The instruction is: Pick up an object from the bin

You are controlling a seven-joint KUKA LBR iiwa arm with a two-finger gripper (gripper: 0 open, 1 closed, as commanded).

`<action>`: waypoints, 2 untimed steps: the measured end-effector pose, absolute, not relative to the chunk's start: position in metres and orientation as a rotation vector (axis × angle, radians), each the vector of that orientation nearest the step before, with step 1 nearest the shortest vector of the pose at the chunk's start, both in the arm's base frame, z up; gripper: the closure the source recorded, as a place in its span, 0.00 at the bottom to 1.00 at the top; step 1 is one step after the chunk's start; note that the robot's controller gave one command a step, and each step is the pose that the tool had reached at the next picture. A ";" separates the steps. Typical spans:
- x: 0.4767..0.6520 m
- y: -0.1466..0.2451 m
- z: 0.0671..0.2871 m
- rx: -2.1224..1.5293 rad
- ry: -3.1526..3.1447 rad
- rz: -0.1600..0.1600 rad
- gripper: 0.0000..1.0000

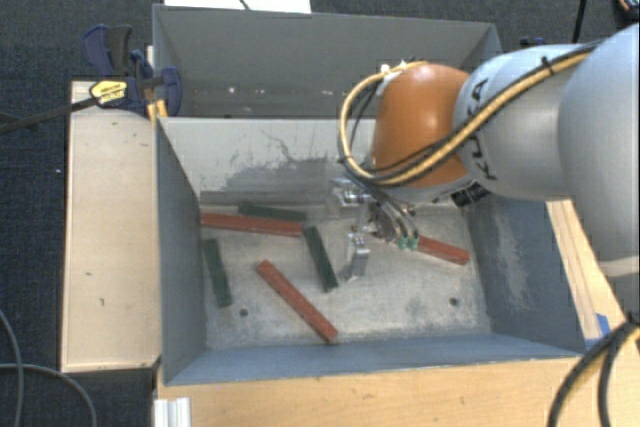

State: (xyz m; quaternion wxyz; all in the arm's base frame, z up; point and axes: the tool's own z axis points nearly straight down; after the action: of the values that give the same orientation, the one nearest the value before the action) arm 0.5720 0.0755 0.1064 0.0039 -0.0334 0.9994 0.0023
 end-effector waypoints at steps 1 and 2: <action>0.577 0.124 0.071 -0.849 3.021 0.002 0.00; 0.561 0.059 0.071 -0.721 3.055 -0.001 0.00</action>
Offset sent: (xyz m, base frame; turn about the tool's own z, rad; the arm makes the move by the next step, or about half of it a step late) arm 0.0041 0.0470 -0.0364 -0.4802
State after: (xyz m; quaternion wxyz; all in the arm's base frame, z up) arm 0.5615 0.0591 0.0714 0.0012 -0.2297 0.9733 -0.0004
